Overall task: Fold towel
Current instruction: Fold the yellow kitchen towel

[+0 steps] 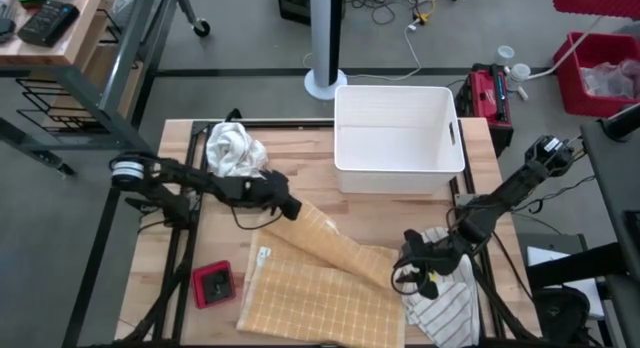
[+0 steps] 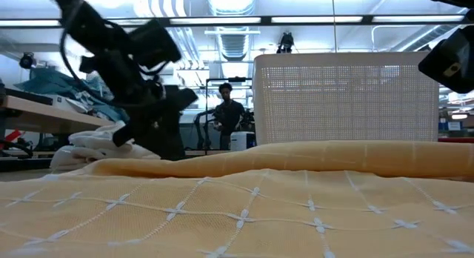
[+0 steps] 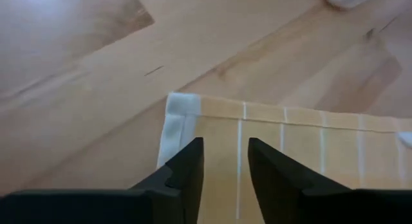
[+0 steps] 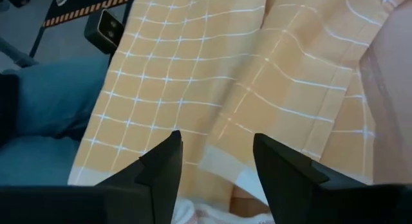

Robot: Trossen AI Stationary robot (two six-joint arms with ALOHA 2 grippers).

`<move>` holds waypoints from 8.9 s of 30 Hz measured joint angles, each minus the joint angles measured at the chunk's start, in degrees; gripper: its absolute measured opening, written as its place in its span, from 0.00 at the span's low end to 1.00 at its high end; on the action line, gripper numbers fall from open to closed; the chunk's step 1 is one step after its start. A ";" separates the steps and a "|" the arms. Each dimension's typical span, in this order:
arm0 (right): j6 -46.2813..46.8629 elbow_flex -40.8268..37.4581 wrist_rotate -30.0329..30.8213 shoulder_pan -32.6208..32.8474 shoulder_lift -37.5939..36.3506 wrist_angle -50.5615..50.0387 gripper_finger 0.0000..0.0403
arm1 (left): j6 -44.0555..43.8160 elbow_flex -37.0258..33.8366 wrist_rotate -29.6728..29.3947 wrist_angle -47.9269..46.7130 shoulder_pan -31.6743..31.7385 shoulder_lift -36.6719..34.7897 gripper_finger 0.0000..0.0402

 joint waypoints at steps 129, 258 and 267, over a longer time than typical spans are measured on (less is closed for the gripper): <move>-16.39 14.10 -1.23 -10.51 30.36 -3.10 0.21 | -15.71 10.68 -23.78 4.08 -66.59 -3.79 0.00; -7.05 39.58 13.11 -7.85 46.71 -43.66 0.00 | -43.21 7.01 -14.64 -29.90 -47.09 5.11 0.00; -5.72 39.52 13.98 -7.59 39.45 -43.67 0.00 | -35.66 12.56 -17.47 -32.41 -47.29 -1.91 0.00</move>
